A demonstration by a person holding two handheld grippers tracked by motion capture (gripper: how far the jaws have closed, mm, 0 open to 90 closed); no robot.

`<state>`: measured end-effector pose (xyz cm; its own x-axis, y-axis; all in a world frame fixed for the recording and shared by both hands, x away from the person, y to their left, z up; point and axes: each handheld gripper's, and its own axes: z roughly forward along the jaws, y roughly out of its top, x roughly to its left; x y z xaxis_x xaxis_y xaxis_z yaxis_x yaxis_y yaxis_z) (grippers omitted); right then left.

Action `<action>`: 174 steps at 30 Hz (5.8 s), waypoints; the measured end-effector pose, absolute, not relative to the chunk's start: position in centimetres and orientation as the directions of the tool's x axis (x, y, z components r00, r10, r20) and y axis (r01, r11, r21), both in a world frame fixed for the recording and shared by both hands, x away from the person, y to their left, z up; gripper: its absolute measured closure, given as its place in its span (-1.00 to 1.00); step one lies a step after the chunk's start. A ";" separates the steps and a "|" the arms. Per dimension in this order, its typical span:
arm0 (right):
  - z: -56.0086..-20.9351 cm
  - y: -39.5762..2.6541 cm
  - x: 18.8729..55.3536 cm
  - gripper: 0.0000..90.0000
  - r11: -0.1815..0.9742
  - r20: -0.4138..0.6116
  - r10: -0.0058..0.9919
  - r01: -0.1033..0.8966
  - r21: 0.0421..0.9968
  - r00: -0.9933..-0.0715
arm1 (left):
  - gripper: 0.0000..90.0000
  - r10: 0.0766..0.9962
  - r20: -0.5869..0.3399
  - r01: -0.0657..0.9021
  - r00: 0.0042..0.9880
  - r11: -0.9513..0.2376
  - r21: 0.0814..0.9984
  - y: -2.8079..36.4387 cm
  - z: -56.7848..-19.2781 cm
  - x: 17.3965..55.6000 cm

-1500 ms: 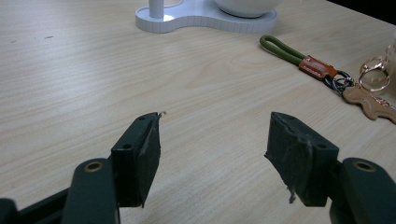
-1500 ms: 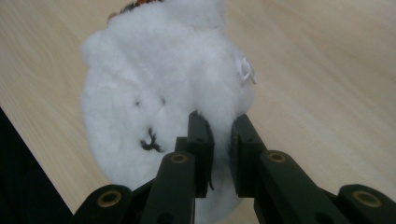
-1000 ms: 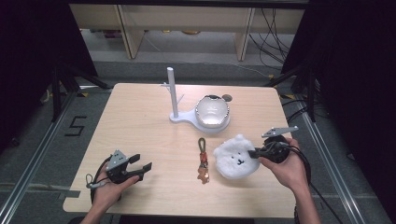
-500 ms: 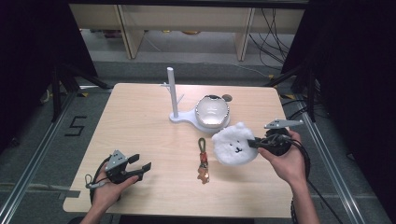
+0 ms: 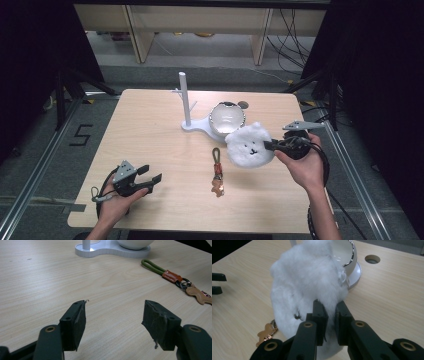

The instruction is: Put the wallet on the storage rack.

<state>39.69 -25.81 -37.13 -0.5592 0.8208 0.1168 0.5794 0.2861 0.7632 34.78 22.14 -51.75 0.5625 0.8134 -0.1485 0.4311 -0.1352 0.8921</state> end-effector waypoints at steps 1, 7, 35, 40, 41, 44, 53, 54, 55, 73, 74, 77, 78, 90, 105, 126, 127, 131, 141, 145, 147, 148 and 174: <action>-37.1 -25.8 39.7 0.82 0.286 0.117 0.821 0.579 0.763 -0.559 | -0.23 0.813 -0.149 0.431 0.563 -0.134 0.893 22.1 -51.7 34.8; -37.0 -25.6 40.3 0.82 0.266 0.118 0.829 0.572 0.776 -0.546 | -0.23 0.813 -0.150 0.430 0.563 -0.132 0.893 22.2 -51.8 34.8; -36.0 -24.8 42.5 0.82 0.228 0.118 0.841 0.544 0.807 -0.528 | -0.23 0.815 -0.151 0.421 0.560 -0.123 0.899 22.5 -51.8 34.8; -35.9 -24.7 43.2 0.82 0.225 0.109 0.843 0.530 0.818 -0.526 | -0.23 0.816 -0.152 0.423 0.558 -0.123 0.898 22.5 -51.9 34.8; -35.9 -24.6 43.2 0.81 0.216 0.113 0.848 0.532 0.818 -0.517 | -0.23 0.816 -0.151 0.423 0.558 -0.123 0.898 22.5 -51.9 34.8; -35.8 -24.4 43.4 0.81 0.202 0.134 0.847 0.544 0.814 -0.514 | -0.23 0.816 -0.152 0.422 0.558 -0.122 0.898 22.5 -51.9 34.8; -35.6 -24.1 44.3 0.81 0.201 0.111 0.851 0.514 0.834 -0.513 | -0.23 0.822 -0.144 0.425 0.551 -0.128 0.896 22.6 -51.8 34.7; -35.4 -24.1 44.5 0.81 0.204 0.106 0.854 0.515 0.833 -0.510 | -0.23 0.817 -0.150 0.421 0.556 -0.122 0.899 22.6 -51.9 34.8; -35.4 -23.9 44.5 0.81 0.184 0.124 0.855 0.519 0.835 -0.503 | -0.23 0.817 -0.150 0.422 0.557 -0.123 0.898 22.6 -51.9 34.8; -34.8 -23.5 46.5 0.81 0.171 0.104 0.865 0.485 0.858 -0.490 | -0.23 0.817 -0.150 0.423 0.556 -0.123 0.898 22.6 -51.9 34.8; -34.9 -23.2 46.6 0.81 0.155 0.110 0.873 0.484 0.861 -0.475 | -0.23 0.817 -0.150 0.423 0.556 -0.123 0.898 22.6 -51.9 34.8; -35.0 -23.1 46.8 0.81 0.157 0.095 0.877 0.467 0.870 -0.471 | -0.23 0.818 -0.151 0.424 0.556 -0.122 0.898 22.6 -52.0 34.8; -35.0 -22.8 46.9 0.81 0.146 0.110 0.880 0.483 0.863 -0.463 | -0.23 0.817 -0.151 0.424 0.556 -0.122 0.898 22.6 -52.0 34.8; -35.2 -22.0 48.0 0.81 0.154 0.095 0.885 0.477 0.865 -0.456 | -0.23 0.817 -0.153 0.425 0.557 -0.122 0.897 22.6 -52.0 34.8; -35.8 -20.9 49.4 0.81 0.157 0.087 0.897 0.495 0.855 -0.434 | -0.23 0.819 -0.149 0.427 0.555 -0.126 0.896 22.6 -52.0 34.7; -37.4 -19.0 51.2 0.80 0.252 -0.015 0.907 0.515 0.819 -0.421 | -0.23 0.817 -0.150 0.428 0.557 -0.127 0.895 22.6 -52.0 34.7; -37.4 -19.0 51.2 0.80 0.252 -0.015 0.907 0.515 0.819 -0.421 | -0.23 0.817 -0.150 0.428 0.557 -0.127 0.895 22.6 -52.0 34.7; -37.6 -18.6 51.4 0.80 0.286 -0.048 0.902 0.512 0.810 -0.429 | -0.23 0.817 -0.150 0.428 0.556 -0.127 0.895 22.6 -52.0 34.7; -38.3 -17.4 51.6 0.80 0.330 -0.107 0.909 0.539 0.775 -0.403 | -0.23 0.817 -0.151 0.429 0.557 -0.127 0.894 22.6 -52.1 34.7; -38.5 -17.1 51.7 0.79 0.361 -0.133 0.899 0.534 0.765 -0.417 | -0.23 0.816 -0.154 0.428 0.557 -0.123 0.896 22.5 -52.0 34.7; -38.7 -16.9 51.9 0.79 0.388 -0.153 0.889 0.532 0.753 -0.431 | -0.23 0.816 -0.152 0.429 0.557 -0.126 0.894 22.5 -52.1 34.7; -38.8 -16.7 51.8 0.78 0.381 -0.143 0.892 0.543 0.748 -0.429 | -0.23 0.815 -0.153 0.427 0.559 -0.125 0.895 22.5 -52.1 34.7; -38.1 -18.7 49.5 -0.09 0.232 0.000 0.921 0.550 0.802 -0.389 | -0.25 0.806 -0.160 0.426 0.570 -0.123 0.896 22.0 -52.0 34.7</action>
<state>49.52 -18.74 -38.05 -0.3889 0.9213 0.0000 0.5498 0.2321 0.8024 34.67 22.02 -51.96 0.5701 0.8059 -0.1601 0.4261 -0.1234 0.8962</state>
